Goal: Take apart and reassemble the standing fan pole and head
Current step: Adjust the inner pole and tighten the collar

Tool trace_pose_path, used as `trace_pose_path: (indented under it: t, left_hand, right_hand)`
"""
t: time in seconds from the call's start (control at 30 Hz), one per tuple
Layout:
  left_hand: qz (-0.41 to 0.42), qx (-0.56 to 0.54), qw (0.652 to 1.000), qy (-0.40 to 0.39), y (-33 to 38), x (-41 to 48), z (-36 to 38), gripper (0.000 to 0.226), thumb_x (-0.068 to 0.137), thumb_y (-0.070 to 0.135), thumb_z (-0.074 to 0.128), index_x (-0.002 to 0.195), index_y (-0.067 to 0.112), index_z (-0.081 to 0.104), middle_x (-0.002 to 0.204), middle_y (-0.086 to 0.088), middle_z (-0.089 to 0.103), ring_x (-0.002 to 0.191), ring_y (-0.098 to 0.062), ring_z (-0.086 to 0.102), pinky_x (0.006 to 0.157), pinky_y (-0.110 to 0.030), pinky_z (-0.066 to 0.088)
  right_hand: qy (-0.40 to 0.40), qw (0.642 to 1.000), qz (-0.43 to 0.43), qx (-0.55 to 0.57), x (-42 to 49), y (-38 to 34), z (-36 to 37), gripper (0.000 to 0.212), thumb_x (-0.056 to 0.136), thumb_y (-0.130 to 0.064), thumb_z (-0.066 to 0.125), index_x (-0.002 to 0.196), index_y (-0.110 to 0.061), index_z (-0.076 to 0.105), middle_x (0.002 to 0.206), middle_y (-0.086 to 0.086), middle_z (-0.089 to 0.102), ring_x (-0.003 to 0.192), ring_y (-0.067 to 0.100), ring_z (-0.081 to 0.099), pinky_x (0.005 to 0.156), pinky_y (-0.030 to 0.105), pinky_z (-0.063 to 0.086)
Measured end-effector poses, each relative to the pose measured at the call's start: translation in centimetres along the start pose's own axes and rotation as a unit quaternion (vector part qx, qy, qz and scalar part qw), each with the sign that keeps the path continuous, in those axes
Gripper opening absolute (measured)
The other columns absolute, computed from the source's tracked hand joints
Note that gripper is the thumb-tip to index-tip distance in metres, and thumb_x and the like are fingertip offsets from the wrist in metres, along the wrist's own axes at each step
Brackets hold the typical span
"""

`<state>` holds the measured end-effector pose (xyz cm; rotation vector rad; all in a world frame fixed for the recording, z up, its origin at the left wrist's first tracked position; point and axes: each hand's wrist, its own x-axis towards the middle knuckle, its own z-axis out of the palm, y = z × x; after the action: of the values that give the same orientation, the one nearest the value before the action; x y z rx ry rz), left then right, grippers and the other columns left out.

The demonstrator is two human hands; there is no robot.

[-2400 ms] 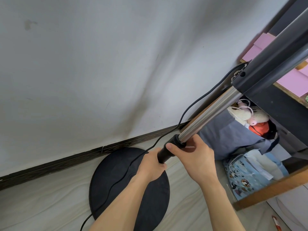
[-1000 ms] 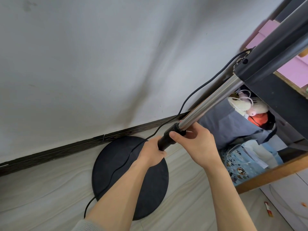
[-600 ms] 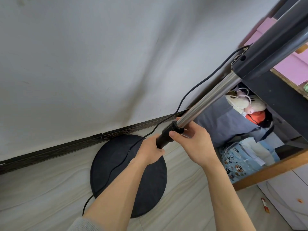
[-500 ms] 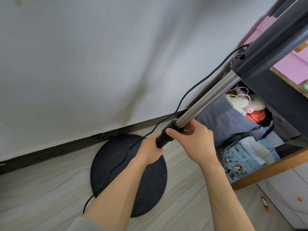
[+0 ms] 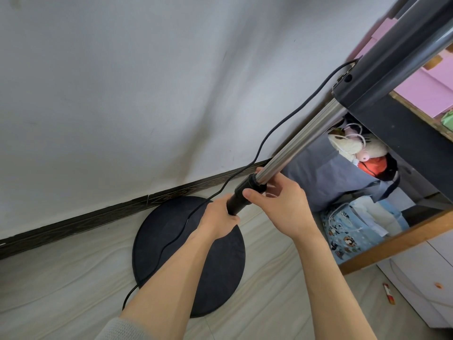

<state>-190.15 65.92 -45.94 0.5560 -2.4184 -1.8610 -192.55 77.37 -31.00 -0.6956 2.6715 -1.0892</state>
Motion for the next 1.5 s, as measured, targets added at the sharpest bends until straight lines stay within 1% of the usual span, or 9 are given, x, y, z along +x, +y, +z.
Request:
trace_pose_path:
  t: [0.07, 0.23, 0.43, 0.57, 0.77, 0.97, 1.1, 1.33, 1.5]
  left_hand:
    - [0.000, 0.002, 1.000, -0.001, 0.0, 0.0, 0.0, 0.033, 0.083, 0.009, 0.063, 0.111, 0.025, 0.059, 0.091, -0.003, 0.066, 0.080, -0.020, 0.062, 0.072, -0.033, 0.053]
    - [-0.002, 0.016, 1.000, 0.005, 0.0, 0.0, 0.1, 0.029, 0.082, 0.010, 0.063, 0.104, 0.028, 0.057, 0.090, -0.002, 0.067, 0.083, -0.024, 0.064, 0.079, -0.042, 0.057]
    - [0.000, 0.012, 1.000, 0.005, 0.1, -0.1, 0.0, 0.034, 0.082, 0.010, 0.062, 0.112, 0.026, 0.059, 0.093, -0.002, 0.067, 0.082, -0.022, 0.064, 0.074, -0.036, 0.055]
    - [-0.004, 0.003, 1.000, 0.005, 0.2, -0.1, 0.0, 0.033, 0.081, 0.010, 0.062, 0.110, 0.027, 0.059, 0.090, -0.001, 0.067, 0.078, -0.020, 0.063, 0.068, -0.031, 0.050]
    - [-0.007, 0.008, 1.000, 0.003, 0.1, -0.1, 0.0, 0.031, 0.082, 0.011, 0.063, 0.108, 0.027, 0.059, 0.090, 0.000, 0.067, 0.080, -0.020, 0.063, 0.073, -0.036, 0.055]
    - [-0.011, 0.006, 1.000, 0.001, 0.3, -0.3, -0.1, 0.027, 0.080, 0.012, 0.062, 0.098, 0.031, 0.057, 0.085, 0.000, 0.066, 0.075, -0.021, 0.063, 0.070, -0.038, 0.054]
    - [-0.010, 0.010, 1.000, 0.005, 0.4, -0.6, -0.1, 0.025, 0.082, 0.012, 0.062, 0.094, 0.034, 0.055, 0.086, 0.003, 0.066, 0.074, -0.017, 0.061, 0.066, -0.031, 0.050]
    - [-0.008, 0.034, 0.999, 0.003, 0.4, -0.7, -0.3, 0.033, 0.082, 0.013, 0.062, 0.077, 0.042, 0.045, 0.078, 0.009, 0.063, 0.072, -0.014, 0.063, 0.065, -0.033, 0.051]
    - [-0.006, 0.028, 1.000, -0.005, 0.1, -0.2, -0.5, 0.027, 0.078, 0.018, 0.066, 0.078, 0.040, 0.051, 0.077, 0.008, 0.066, 0.072, -0.015, 0.065, 0.069, -0.036, 0.055]
  right_hand:
    - [-0.017, 1.000, 0.001, 0.020, 0.0, 0.3, 0.0, 0.031, 0.084, -0.026, 0.079, 0.100, -0.044, 0.060, 0.108, -0.016, 0.071, 0.107, 0.004, 0.065, 0.094, 0.022, 0.052]
    - [0.061, 0.998, -0.004, -0.029, 0.1, 0.2, 0.3, 0.034, 0.072, -0.045, 0.085, 0.099, -0.029, 0.071, 0.089, -0.017, 0.074, 0.086, -0.005, 0.068, 0.073, 0.005, 0.050]
    - [-0.017, 0.999, -0.005, 0.034, 0.0, 1.2, 0.3, 0.029, 0.083, -0.025, 0.080, 0.102, -0.042, 0.066, 0.105, -0.017, 0.074, 0.106, 0.005, 0.067, 0.097, 0.032, 0.054]
    - [0.065, 0.998, 0.003, 0.009, -0.1, 0.8, 0.8, 0.032, 0.074, -0.039, 0.086, 0.102, -0.032, 0.071, 0.093, -0.019, 0.074, 0.090, -0.004, 0.069, 0.076, 0.008, 0.051]
    - [-0.004, 0.997, -0.007, 0.076, 0.0, 1.3, 1.2, 0.033, 0.084, -0.020, 0.079, 0.096, -0.046, 0.062, 0.098, -0.017, 0.074, 0.100, -0.001, 0.068, 0.093, 0.021, 0.052]
    - [0.070, 0.996, 0.003, 0.057, 0.2, 1.0, 1.7, 0.027, 0.073, -0.031, 0.087, 0.092, -0.026, 0.068, 0.087, -0.013, 0.074, 0.084, 0.001, 0.069, 0.073, 0.011, 0.052]
    - [-0.014, 0.983, 0.023, 0.181, 1.1, 1.9, 1.9, 0.034, 0.074, -0.016, 0.087, 0.102, -0.016, 0.066, 0.094, -0.008, 0.072, 0.095, 0.012, 0.068, 0.088, 0.029, 0.055]
    - [-0.132, 0.952, 0.037, 0.275, 3.1, 3.2, 3.3, 0.046, 0.070, -0.006, 0.082, 0.108, 0.008, 0.059, 0.101, 0.001, 0.074, 0.099, 0.015, 0.067, 0.088, 0.034, 0.051]
    - [-0.174, 0.932, 0.016, 0.318, 3.8, 4.0, 2.8, 0.042, 0.071, -0.001, 0.076, 0.110, 0.001, 0.061, 0.118, 0.008, 0.071, 0.119, 0.023, 0.062, 0.098, 0.041, 0.051]
